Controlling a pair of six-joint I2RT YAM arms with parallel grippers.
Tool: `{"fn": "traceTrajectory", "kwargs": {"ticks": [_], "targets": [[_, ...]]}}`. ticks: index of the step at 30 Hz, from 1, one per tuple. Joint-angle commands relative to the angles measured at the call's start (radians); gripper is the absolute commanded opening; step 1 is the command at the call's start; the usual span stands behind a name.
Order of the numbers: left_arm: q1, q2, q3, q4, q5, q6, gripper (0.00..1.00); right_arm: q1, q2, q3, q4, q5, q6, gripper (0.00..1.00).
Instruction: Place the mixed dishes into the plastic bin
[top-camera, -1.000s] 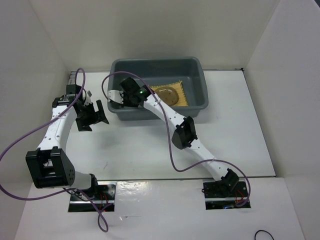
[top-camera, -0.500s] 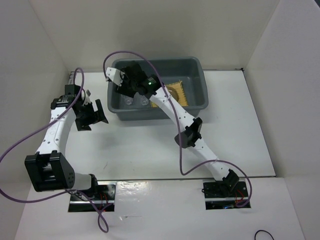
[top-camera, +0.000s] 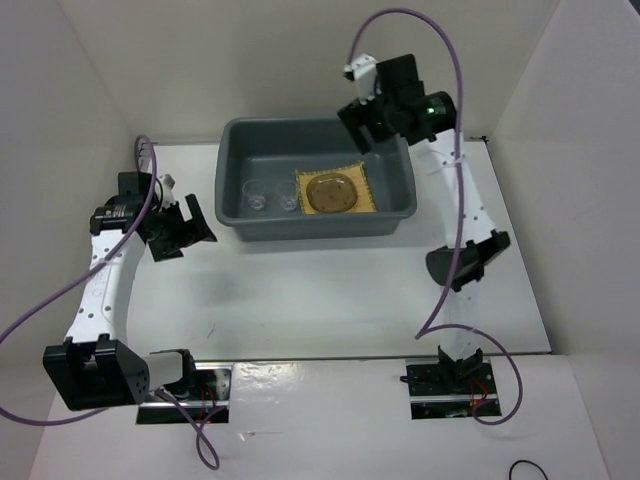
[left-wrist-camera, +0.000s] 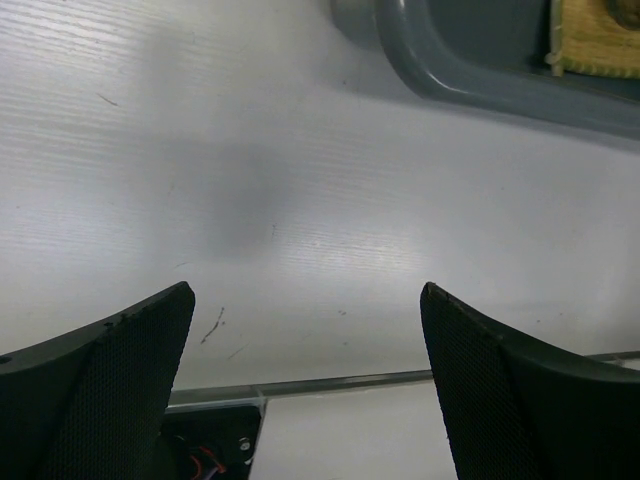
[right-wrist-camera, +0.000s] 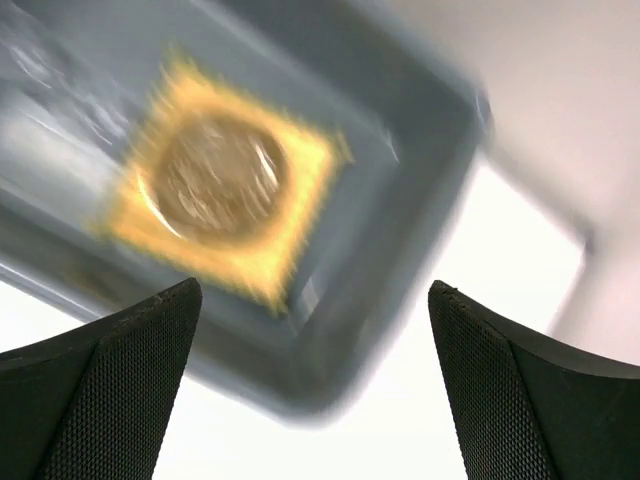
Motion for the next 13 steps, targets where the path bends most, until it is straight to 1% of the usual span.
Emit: {"fn": "traceTrajectory", "kwargs": {"ticks": [1,2,4,5,7,8,9,10,11,13], "targets": [[0.006,-0.041,0.023,-0.012,0.071,-0.051,1.00,-0.066,-0.144,-0.251,-0.096,-0.056,0.029,0.98],[0.006,-0.055,0.023,-0.012,0.082,-0.075,1.00,-0.104,-0.215,-0.355,-0.096,-0.056,0.029,0.98],[-0.005,-0.123,0.010,-0.012,0.082,-0.094,1.00,-0.137,-0.287,-0.449,-0.096,-0.056,0.029,0.98],[-0.005,-0.150,-0.019,0.001,0.091,-0.120,1.00,-0.167,-0.369,-0.542,-0.096,-0.056,0.018,0.98],[-0.014,-0.264,-0.059,0.029,0.125,-0.158,1.00,-0.189,-0.447,-0.636,-0.096,-0.026,0.018,0.98],[-0.014,-0.305,-0.103,0.059,0.137,-0.205,1.00,-0.207,-0.517,-0.731,-0.096,-0.013,0.018,0.98],[-0.014,-0.394,-0.124,0.076,0.169,-0.227,1.00,-0.218,-0.548,-0.776,-0.096,-0.013,0.009,0.98],[-0.014,-0.434,-0.141,0.090,0.185,-0.244,1.00,-0.229,-0.580,-0.858,-0.096,-0.013,0.000,0.98],[-0.024,-0.500,-0.168,0.101,0.197,-0.268,1.00,-0.238,-0.638,-0.897,-0.096,0.013,-0.001,0.98],[-0.024,-0.537,-0.187,0.113,0.212,-0.278,1.00,-0.249,-0.686,-0.985,-0.096,0.031,-0.001,0.98]]}}
